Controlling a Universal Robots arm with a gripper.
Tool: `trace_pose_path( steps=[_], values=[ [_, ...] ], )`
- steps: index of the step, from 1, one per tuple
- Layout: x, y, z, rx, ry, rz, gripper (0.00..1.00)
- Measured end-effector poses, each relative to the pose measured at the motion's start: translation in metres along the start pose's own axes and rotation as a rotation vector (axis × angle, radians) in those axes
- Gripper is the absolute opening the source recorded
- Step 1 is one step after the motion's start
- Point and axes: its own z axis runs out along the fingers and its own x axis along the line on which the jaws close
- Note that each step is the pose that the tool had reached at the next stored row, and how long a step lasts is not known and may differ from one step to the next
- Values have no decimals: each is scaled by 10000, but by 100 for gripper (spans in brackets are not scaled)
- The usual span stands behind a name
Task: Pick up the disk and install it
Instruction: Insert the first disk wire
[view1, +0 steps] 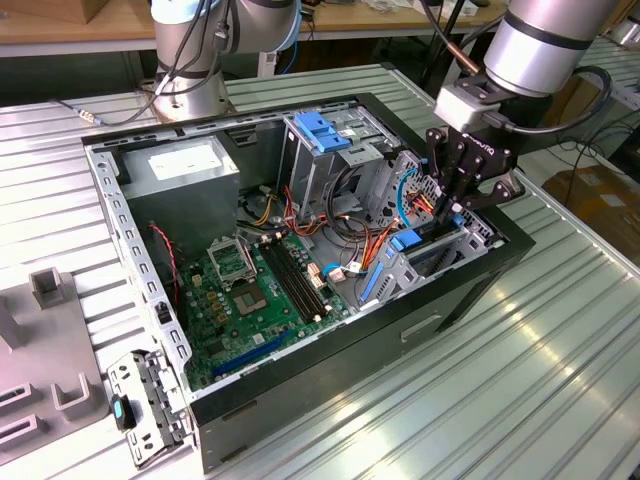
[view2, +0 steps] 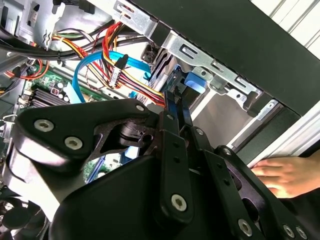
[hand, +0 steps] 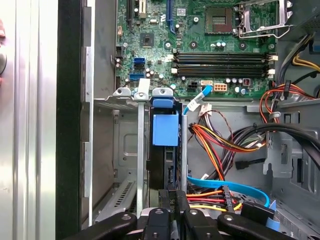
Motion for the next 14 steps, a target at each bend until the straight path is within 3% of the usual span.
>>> trace_pose_path(
  steps=[9, 14],
  values=[
    [0, 0, 9, 2, -4, -20, 17],
    [-2, 0, 28, 2, -49, -20, 17]
  ],
)
